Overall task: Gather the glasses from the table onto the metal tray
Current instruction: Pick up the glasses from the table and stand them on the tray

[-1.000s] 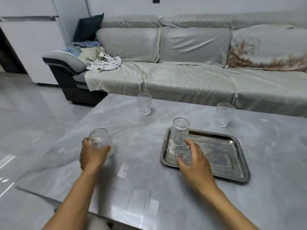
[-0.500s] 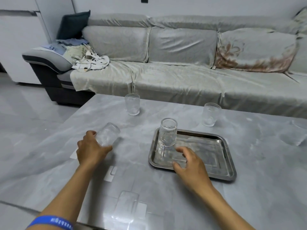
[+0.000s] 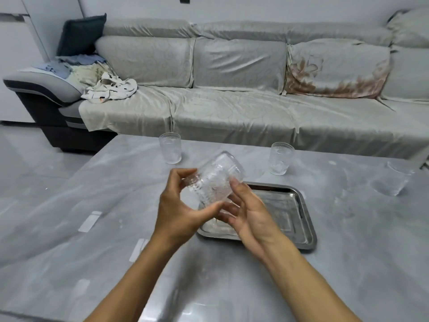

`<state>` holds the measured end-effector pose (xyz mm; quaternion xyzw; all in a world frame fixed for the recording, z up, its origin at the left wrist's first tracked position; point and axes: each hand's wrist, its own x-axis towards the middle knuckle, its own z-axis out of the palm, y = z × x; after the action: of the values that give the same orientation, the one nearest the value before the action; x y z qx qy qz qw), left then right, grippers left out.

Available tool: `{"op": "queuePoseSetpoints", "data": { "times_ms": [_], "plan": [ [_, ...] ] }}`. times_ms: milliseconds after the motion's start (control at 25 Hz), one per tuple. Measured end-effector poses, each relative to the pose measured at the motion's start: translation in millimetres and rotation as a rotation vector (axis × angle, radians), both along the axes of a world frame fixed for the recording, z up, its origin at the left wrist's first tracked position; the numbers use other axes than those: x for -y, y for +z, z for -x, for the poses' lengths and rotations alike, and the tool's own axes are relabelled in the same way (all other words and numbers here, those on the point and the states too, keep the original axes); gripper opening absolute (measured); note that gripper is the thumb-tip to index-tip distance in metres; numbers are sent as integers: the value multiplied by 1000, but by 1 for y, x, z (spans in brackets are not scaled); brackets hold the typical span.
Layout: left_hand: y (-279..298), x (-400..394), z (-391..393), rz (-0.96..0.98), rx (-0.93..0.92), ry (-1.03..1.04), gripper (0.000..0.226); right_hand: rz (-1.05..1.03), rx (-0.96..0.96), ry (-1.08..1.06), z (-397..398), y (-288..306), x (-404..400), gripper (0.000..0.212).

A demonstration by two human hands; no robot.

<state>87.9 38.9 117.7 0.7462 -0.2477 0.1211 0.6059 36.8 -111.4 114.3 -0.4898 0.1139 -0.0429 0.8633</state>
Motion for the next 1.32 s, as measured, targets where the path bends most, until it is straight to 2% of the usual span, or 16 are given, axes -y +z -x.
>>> {"op": "queuePoseSetpoints", "data": {
  "times_ms": [80, 160, 240, 320, 360, 440, 480, 560, 720, 840, 880, 960, 1040, 1120, 1200, 1320],
  "plan": [
    [-6, 25, 12, -84, -13, -125, 75, 30, -5, -81, 1, 0, 13, 50],
    [-20, 37, 5, -233, -80, -162, 77, 175, -70, -270, 1, -8, 31, 50],
    [-38, 40, -16, -441, -230, 3, 72, 391, -134, -469, -7, -17, 55, 50],
    [-60, 37, -35, -683, -380, 183, 57, 700, -220, -527, -20, -23, 75, 63],
    [-68, 34, -41, -751, -425, 198, 42, 878, -253, -486, -29, -29, 81, 71],
    [-80, 29, -46, -740, -471, 155, 14, 1121, -286, -382, -45, -43, 85, 78],
    [-84, 27, -49, -703, -482, 141, 9, 1157, -283, -355, -53, -51, 86, 79],
    [-86, 25, -53, -636, -494, 141, 14, 1148, -261, -347, -65, -62, 86, 78],
    [-86, 24, -56, -638, -483, 116, 17, 1176, -253, -371, -70, -75, 87, 75],
    [-83, 23, -52, -617, -520, 102, 10, 1093, -268, -289, -59, -81, 89, 92],
    [-80, 23, -51, -623, -489, 126, 14, 1050, -266, -276, -53, -80, 92, 96],
    [-73, 25, -47, -694, -248, 213, 35, 1106, -207, -276, -40, -75, 102, 88],
    [-61, 39, -38, -696, 142, 185, 47, 1352, -137, -317, -28, -66, 124, 66],
    [-47, 63, -31, -763, 416, 70, 50, 1568, -126, -335, -29, -51, 148, 49],
    [-38, 92, -30, -898, 531, -18, 50, 1712, -205, -299, -44, -36, 173, 44],
    [-43, 113, -43, -1052, 612, -31, 50, 1960, -346, -117, -81, -22, 199, 40]
  ]
}}
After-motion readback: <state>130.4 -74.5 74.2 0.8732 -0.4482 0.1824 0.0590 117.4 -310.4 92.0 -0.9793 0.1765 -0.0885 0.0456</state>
